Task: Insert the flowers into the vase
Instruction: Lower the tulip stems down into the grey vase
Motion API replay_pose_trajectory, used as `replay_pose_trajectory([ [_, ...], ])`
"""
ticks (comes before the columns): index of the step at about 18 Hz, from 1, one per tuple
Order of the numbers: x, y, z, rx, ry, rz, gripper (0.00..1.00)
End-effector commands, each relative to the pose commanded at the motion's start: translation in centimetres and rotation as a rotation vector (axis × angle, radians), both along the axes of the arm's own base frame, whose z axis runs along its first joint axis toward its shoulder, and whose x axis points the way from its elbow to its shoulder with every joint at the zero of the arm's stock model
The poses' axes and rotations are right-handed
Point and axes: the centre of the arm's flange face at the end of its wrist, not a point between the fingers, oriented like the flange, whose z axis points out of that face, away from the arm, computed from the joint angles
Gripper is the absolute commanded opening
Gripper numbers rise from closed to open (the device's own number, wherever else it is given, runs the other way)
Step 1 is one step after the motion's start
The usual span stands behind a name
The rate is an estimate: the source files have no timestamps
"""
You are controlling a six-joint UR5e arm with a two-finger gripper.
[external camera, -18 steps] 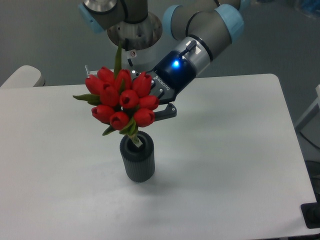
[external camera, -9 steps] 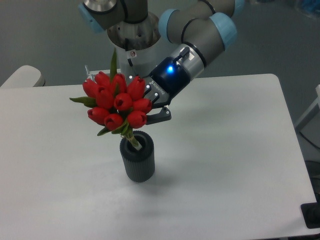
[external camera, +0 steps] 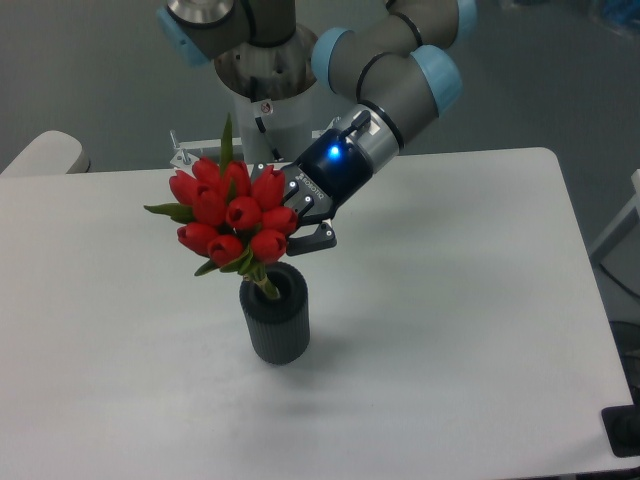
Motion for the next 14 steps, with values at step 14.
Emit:
replay_pose_trajectory([
  [14, -0.1, -0.6, -4.0, 0.008, 0.032, -0.015, 0.26],
])
